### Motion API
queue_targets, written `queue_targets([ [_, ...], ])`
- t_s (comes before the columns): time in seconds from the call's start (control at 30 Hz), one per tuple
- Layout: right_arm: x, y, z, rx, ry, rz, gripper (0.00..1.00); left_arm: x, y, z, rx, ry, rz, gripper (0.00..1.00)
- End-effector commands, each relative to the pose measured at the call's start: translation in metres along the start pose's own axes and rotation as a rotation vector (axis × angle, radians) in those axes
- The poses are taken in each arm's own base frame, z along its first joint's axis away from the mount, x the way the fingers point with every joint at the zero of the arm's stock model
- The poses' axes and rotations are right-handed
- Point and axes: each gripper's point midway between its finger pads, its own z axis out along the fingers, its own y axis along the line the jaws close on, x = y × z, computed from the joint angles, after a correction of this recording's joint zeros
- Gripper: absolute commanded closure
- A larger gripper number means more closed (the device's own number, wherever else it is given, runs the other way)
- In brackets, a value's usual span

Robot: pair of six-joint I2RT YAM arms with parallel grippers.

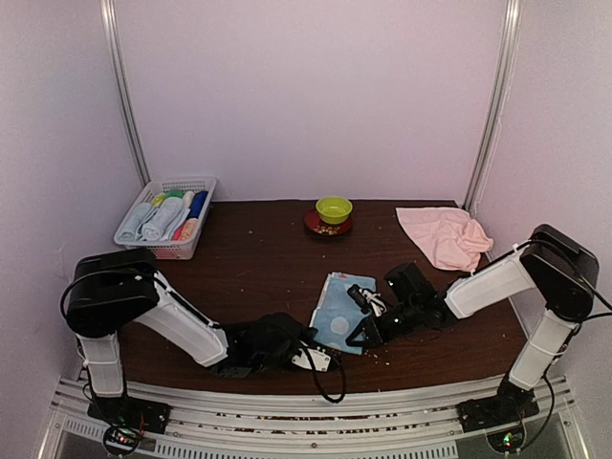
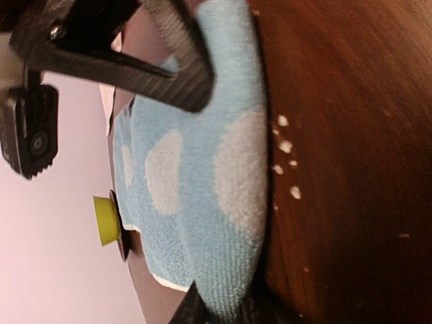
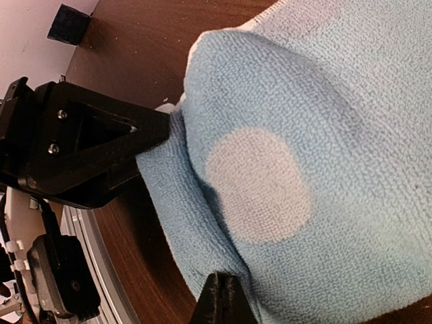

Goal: Roll the towels
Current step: Roll the towel at the center of the board.

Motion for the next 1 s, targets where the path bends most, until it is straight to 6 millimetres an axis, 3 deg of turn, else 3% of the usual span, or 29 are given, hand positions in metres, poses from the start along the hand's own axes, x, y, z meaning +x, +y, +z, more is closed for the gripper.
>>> queue_targets([
  [0.0, 0.020, -0.016, 0.000, 0.050, 0.066, 0.048, 0.98, 0.013, -0.038, 0.003, 0.112, 0.036, 0.045, 0.94],
  [0.03, 0.019, -0.016, -0.001, 0.050, 0.066, 0.046, 0.98, 0.013, -0.037, 0.003, 0.112, 0.036, 0.042, 1.00],
  [0.3, -0.001, -0.007, -0.020, 0.099, 0.019, -0.044, 0.88, 0.003, -0.045, -0.001, 0.249, 0.027, -0.033, 1.00],
  [0.63, -0.045, 0.022, -0.084, 0.233, -0.256, -0.315, 0.63, -0.010, -0.066, -0.023, 0.510, 0.020, -0.222, 1.00],
  [0.8, -0.041, 0.055, -0.102, 0.247, -0.396, -0.549, 0.55, -0.018, -0.066, -0.032, 0.601, -0.003, -0.300, 1.00],
  [0.97, -0.023, 0.086, -0.111, 0.235, -0.503, -0.812, 0.49, -0.022, -0.062, -0.038, 0.692, -0.019, -0.379, 1.00],
])
